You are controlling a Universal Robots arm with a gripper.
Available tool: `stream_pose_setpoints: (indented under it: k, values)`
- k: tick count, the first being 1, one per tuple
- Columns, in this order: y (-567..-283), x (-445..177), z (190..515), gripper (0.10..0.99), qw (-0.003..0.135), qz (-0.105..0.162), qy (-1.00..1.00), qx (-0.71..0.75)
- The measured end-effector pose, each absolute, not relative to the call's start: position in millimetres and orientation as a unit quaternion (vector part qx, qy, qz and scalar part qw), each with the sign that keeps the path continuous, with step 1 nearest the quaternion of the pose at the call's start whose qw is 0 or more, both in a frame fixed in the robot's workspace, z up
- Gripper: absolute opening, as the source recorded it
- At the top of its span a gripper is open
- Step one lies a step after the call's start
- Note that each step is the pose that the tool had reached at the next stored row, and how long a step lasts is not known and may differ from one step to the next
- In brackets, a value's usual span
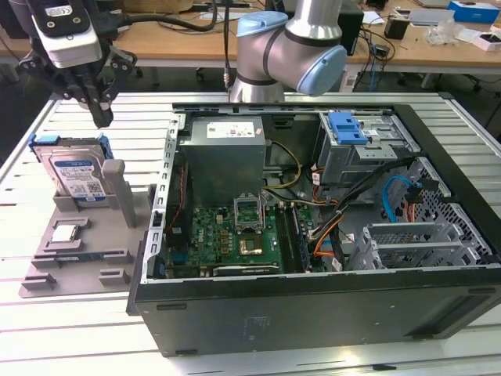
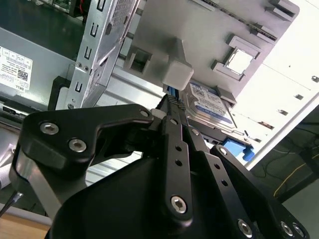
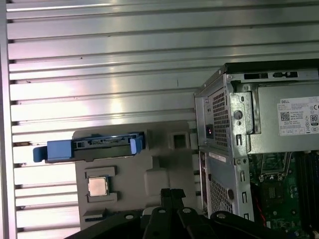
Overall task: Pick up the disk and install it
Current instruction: 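Reach for the disk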
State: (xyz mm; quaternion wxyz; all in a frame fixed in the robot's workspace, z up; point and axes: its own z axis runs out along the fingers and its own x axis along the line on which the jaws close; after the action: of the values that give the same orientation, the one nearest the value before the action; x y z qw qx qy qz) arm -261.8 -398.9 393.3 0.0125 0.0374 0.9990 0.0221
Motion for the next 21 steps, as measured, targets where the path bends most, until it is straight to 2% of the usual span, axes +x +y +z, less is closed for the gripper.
stream_pose_setpoints:
  k: [21]
  values:
    - [-399,-283,393,0.106,0.012,0.022,0.999,0.037]
